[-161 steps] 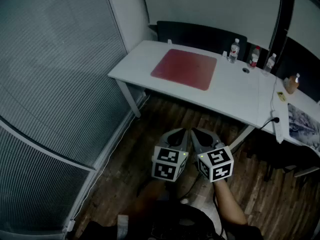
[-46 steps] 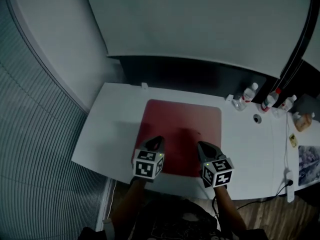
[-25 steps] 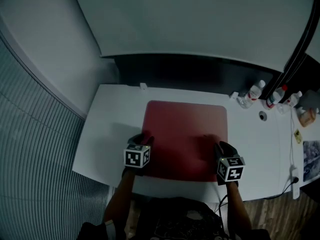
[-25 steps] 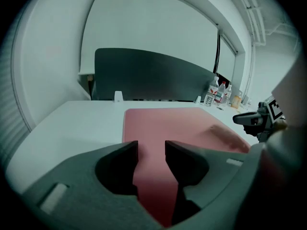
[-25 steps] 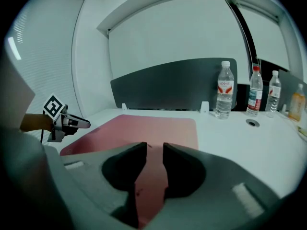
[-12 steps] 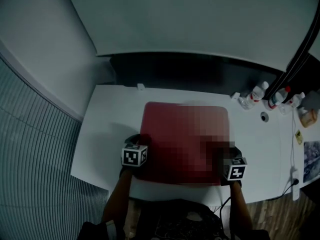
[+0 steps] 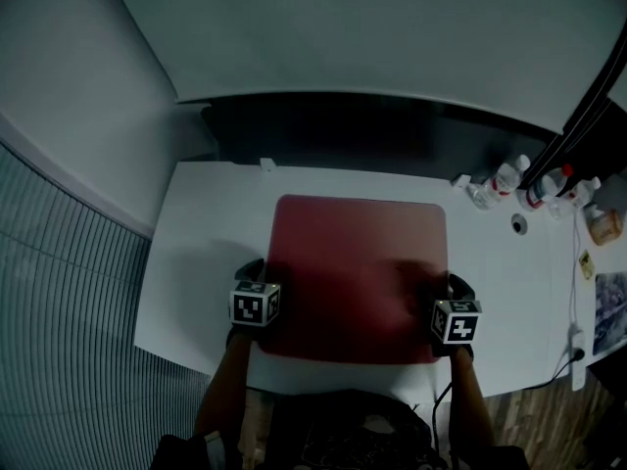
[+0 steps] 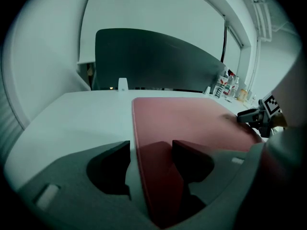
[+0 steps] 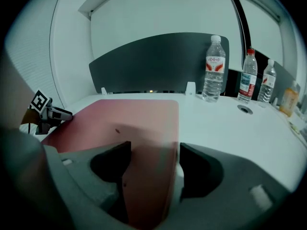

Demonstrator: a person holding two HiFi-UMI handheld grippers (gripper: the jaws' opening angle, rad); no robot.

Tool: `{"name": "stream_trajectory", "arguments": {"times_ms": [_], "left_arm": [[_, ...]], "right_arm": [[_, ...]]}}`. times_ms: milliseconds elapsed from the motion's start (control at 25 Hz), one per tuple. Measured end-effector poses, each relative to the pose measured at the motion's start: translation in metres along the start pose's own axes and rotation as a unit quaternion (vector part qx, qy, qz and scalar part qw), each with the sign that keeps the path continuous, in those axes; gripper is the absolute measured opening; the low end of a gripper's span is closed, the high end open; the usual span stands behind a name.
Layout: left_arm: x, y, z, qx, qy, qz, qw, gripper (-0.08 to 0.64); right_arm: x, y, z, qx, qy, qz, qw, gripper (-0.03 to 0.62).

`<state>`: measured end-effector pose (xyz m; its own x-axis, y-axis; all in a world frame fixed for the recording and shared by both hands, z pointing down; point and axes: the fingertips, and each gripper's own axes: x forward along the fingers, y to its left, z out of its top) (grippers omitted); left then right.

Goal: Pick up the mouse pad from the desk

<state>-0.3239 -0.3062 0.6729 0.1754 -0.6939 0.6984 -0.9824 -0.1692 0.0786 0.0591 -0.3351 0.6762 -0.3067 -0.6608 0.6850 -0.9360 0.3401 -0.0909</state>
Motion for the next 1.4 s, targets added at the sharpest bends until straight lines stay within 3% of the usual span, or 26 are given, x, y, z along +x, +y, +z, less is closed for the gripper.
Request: {"name": "stream_trajectory", "arguments": {"times_ms": [280,600,1000,1400], "left_arm": [[-0.007,-0.003,0.005,0.064,-0.047,0.045,0.9958,0.255],[-0.006,-0.004,0.004,0.066,-0.045,0.045,0.9958,0.255],[0.005,0.003,-0.009,-0.006,0.032,0.000,0.9995,0.252],[0.004,-0.001,-0.006,-0.027,0.045,-0.004,0.9986,0.202]], "right_arm": [[0.002,0.001,-0.002,-0.006,0.002,-0.001,1.000,0.310],[0.002,0.000,-0.005,-0.003,0.010,0.001,1.000,0.310],[0.004,0.003,-0.001,-0.001,0.010,0.009,1.000,0.307],[0.001,0.005,-0.001,0.018,0.015,-0.004,1.000,0.268]]}}
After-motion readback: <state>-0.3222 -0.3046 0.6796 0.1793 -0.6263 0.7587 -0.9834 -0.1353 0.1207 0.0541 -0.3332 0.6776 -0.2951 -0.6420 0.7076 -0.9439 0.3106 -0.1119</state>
